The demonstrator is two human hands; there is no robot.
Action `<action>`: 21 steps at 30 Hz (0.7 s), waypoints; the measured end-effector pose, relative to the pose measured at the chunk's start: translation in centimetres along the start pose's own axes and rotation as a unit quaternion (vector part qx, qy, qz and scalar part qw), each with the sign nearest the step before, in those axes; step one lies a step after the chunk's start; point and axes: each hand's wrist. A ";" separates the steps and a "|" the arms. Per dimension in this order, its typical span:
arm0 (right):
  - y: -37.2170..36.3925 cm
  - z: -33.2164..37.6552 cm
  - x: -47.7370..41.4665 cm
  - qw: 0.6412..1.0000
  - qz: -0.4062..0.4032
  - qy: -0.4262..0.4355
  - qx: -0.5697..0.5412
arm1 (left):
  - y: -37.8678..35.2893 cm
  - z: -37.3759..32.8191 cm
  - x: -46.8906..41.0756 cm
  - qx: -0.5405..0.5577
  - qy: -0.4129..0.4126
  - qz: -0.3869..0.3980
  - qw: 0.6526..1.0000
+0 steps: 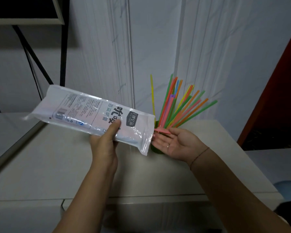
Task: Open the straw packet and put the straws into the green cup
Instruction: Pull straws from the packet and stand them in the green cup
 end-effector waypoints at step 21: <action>-1.7 -1.2 0.7 0.958 -0.020 0.155 0.239 | 0.6 1.3 -0.5 0.021 0.115 -0.027 0.993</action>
Point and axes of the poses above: each hand's wrist, its own x-axis away from the middle knuckle, its own y-axis out of the back of the hand, z = x × y, and after that the axes turned 2 degrees about x, right-handed
